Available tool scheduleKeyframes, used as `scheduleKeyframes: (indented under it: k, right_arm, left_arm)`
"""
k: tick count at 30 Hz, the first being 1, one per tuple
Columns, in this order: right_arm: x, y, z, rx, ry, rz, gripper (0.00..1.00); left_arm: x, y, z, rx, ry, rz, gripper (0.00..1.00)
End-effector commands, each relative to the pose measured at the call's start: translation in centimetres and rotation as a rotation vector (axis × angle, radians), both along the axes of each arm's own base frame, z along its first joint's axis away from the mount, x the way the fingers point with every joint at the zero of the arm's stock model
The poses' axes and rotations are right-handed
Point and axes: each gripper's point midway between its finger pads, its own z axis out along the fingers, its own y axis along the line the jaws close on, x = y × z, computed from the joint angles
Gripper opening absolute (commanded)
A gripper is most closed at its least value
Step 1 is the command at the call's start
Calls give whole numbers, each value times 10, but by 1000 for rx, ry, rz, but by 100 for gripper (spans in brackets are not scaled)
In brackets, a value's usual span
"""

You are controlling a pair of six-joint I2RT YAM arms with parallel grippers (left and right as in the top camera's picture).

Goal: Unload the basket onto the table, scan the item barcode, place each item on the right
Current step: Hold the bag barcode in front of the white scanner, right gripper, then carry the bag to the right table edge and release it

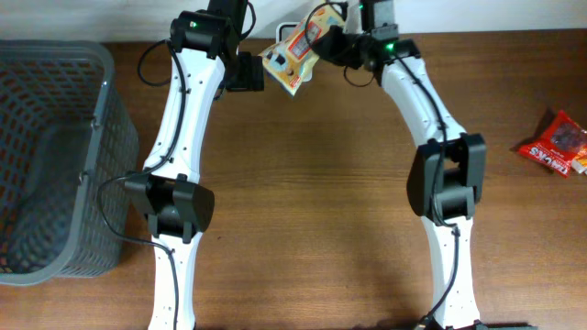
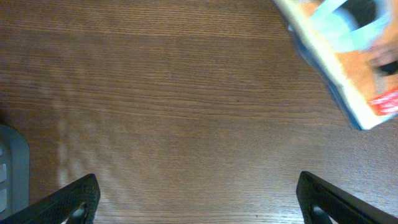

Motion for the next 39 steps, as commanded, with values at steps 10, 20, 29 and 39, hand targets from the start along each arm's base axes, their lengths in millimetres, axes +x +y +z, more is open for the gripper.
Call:
scheduleKeyframes:
  k: [10, 20, 29, 39]
  right_arm:
    - [-51, -212, 53, -123, 282, -509, 4]
    - [-41, -13, 92, -106, -121, 101, 4]
    - [-27, 69, 18, -44, -90, 168, 4]
    - [-15, 41, 11, -16, -36, 111, 4]
  left_arm:
    - [-1, 0, -2, 9, 4, 0, 99]
    - [-1, 0, -2, 9, 4, 0, 99]
    - [-1, -1, -2, 9, 4, -2, 99]
    - [-1, -1, -2, 8, 4, -2, 99]
